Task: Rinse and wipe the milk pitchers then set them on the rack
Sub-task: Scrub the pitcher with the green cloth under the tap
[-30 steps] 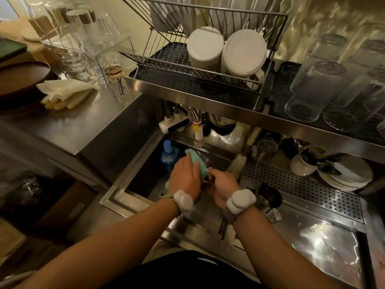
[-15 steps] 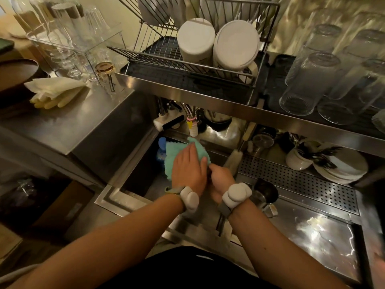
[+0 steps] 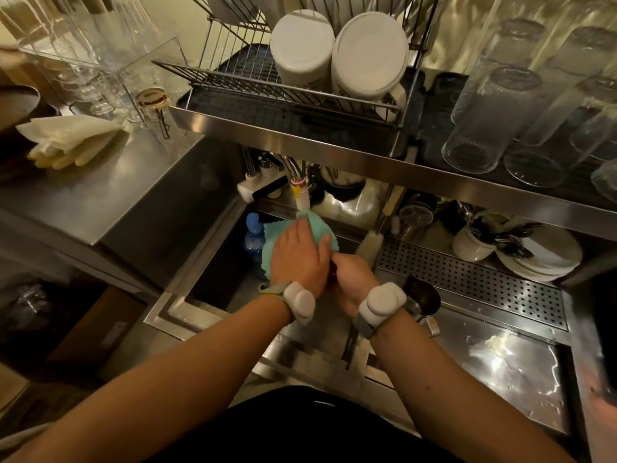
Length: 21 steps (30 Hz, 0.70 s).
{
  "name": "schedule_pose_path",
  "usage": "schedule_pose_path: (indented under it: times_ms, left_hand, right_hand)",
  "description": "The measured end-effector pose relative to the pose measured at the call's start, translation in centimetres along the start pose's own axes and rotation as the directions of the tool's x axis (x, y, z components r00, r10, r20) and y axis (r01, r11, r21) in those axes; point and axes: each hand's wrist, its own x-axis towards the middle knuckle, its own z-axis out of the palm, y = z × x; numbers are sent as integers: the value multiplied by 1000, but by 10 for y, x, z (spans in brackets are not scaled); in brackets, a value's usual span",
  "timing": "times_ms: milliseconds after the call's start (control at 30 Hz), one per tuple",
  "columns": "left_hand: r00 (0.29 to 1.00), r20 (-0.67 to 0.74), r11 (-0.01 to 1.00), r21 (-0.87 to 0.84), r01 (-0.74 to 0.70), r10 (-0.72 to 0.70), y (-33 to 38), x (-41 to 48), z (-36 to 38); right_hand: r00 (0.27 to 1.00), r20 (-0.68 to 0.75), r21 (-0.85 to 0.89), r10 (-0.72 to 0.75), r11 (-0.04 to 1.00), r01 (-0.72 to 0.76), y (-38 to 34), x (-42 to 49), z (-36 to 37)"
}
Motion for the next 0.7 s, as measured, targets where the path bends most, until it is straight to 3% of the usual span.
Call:
schedule_pose_path:
  times_ms: [67, 133, 200, 333, 433, 567, 700]
  left_hand:
    - [996, 73, 998, -16, 60, -59, 0, 17, -11]
    - [961, 234, 977, -115, 178, -148, 1, 38, -22]
    - [901, 405, 924, -261, 279, -158, 3, 57, -30]
    - [795, 590, 851, -339, 401, -140, 4, 77, -38]
    - [767, 632, 771, -432, 468, -111, 8, 76, -34]
    - [784, 617, 667, -558, 494, -64, 17, 65, -24]
    - [763, 646, 465, -664, 586, -39, 19, 57, -22]
  right_hand:
    - [999, 37, -28, -39, 999, 40, -3, -2, -5]
    - [997, 52, -47, -58, 997, 61, -7, -3, -12]
    - [997, 42, -29, -64, 997, 65, -13, -6, -18]
    - [989, -36, -4, -145, 989, 145, -18, -12, -24]
    - [965, -108, 11, -238, 971, 240, -16, -14, -22]
    - [907, -340, 6, -248, 964, 266, -13, -14, -14]
    - [888, -361, -11, -284, 954, 300, -14, -9, -14]
